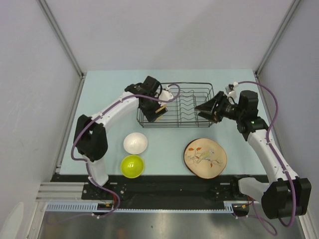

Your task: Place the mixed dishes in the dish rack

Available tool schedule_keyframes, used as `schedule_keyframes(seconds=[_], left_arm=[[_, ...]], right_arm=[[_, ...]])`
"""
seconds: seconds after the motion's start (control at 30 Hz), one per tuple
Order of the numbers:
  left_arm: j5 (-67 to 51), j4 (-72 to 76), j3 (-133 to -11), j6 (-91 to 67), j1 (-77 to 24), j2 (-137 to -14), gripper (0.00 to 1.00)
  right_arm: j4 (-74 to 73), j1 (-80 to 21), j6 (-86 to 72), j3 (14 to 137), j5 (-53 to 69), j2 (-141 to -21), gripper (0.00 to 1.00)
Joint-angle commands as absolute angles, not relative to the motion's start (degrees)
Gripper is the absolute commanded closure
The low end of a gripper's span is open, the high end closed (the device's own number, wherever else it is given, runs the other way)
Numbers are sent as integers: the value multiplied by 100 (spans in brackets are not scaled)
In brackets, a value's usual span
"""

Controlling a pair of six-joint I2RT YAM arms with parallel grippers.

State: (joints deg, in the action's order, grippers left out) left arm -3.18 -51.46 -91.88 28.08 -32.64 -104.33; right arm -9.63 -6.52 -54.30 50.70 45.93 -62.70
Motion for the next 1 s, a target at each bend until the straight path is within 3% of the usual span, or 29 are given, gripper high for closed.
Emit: schedule_keyframes(seconds=[0.0, 0.6, 0.97], left_arm=[[-18, -4782, -9158, 3076, -3357, -10599, 100], [510, -4728, -9000, 3797, -3366, -10854, 99], [264, -5124, -8868, 4008, -3366, -10784, 69]], right_arm=[[-1011, -642, -5361, 5221, 4711, -6135, 42], [-879, -598, -5423, 5036, 4808, -6152, 43], [-923, -589, -5362, 5001, 4834, -6117, 43]])
